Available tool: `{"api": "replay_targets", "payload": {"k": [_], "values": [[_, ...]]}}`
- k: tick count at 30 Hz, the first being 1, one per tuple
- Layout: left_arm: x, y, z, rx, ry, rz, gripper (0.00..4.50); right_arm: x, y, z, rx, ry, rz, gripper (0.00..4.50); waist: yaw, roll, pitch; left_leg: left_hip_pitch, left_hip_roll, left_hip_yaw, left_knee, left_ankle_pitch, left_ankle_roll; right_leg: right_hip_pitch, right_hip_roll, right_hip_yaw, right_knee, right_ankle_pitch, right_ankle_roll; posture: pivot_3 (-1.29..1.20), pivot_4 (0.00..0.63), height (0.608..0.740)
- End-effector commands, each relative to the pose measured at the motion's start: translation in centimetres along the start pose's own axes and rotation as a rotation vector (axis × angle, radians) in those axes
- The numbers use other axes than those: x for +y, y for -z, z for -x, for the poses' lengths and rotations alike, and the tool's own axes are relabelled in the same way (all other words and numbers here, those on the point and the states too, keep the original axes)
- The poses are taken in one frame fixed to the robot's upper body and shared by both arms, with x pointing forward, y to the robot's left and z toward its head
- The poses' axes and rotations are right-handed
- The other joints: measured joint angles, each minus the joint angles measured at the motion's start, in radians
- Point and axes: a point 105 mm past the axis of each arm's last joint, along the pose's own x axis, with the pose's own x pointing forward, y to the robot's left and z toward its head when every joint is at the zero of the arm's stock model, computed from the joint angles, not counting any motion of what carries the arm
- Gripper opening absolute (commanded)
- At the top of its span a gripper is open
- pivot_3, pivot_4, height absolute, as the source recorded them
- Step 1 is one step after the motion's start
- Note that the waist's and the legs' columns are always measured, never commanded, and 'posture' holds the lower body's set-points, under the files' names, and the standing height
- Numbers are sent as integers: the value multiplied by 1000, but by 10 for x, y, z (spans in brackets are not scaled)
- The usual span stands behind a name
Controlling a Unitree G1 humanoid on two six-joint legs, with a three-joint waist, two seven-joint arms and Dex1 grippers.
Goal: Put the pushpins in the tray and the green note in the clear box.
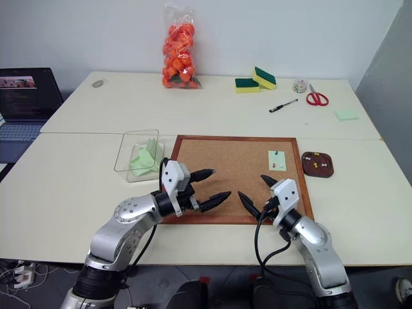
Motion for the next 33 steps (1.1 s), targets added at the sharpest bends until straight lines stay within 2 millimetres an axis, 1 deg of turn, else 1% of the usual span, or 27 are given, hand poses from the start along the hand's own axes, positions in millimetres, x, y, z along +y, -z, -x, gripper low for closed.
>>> {"api": "replay_targets", "payload": {"k": [1, 6, 14, 19, 21, 22, 23, 25, 29, 31, 33], "values": [[-2, -9, -6, -36, 30, -59, 4443, -3, -11, 2, -39, 5, 15, 4500, 0, 0, 0, 0, 0, 0, 0, 0, 0, 0, 0, 0, 0, 0, 0, 0, 150, 740], [5, -5, -16, -38, -5, -72, 4443, -7, -13, 6, -40, 25, -2, 4500, 0, 0, 0, 0, 0, 0, 0, 0, 0, 0, 0, 0, 0, 0, 0, 0, 150, 740], [19, 5, -17, 8, -28, -97, 4443, -17, -13, 22, -16, 71, 10, 4500, 0, 0, 0, 0, 0, 0, 0, 0, 0, 0, 1, 0, -1, 0, 0, 0, 150, 740], [22, 9, -23, 21, -23, -96, 4443, -24, -17, 24, -19, 95, 11, 4500, 0, 0, 0, 0, -1, 0, 0, 0, 0, 0, 0, 0, 0, 0, 0, 0, 150, 740], [25, 8, -27, 22, -22, -115, 4093, -30, -20, 23, -29, 117, 4, 4500, 0, 0, 0, 0, -1, 0, 0, 0, 0, 0, 1, 0, 0, 0, 0, 0, 150, 740], [28, 8, -29, 22, -27, -126, 4081, -32, -22, 23, -35, 126, -2, 4500, 0, 0, 0, 0, -1, 0, 0, 0, 0, 0, 1, 0, 0, 0, 0, 0, 150, 740], [30, 7, -30, 22, -28, -131, 3912, -34, -23, 22, -38, 132, -5, 4500, 1, 0, 0, 0, -1, 0, 0, 0, 0, 0, 1, 0, 0, 0, 0, 0, 150, 740], [32, 6, -34, 24, -25, -141, 3434, -38, -25, 22, -35, 140, -8, 4500, 1, 0, 0, 0, -1, 0, 0, 0, 0, 0, 0, 0, 0, 0, 0, 0, 150, 740], [33, 7, -40, 33, -11, -150, 2681, -45, -27, 23, -30, 154, -10, 4500, 0, 0, 0, 0, -1, 0, 0, 0, 0, 0, 1, 0, -1, 0, 0, 0, 150, 740], [35, 10, -42, 47, -17, -160, 2379, -47, -28, 23, -29, 157, -6, 4500, 0, 0, 0, -1, -1, 0, 0, 0, 0, 0, 1, 0, -1, 0, 0, 0, 150, 740], [38, 13, -44, 66, -31, -161, 1955, -51, -29, 21, -22, 155, -5, 4500, 0, 0, 0, 0, -1, 0, 0, 0, 0, 0, 1, 0, -1, 0, 0, 0, 150, 740]]}}
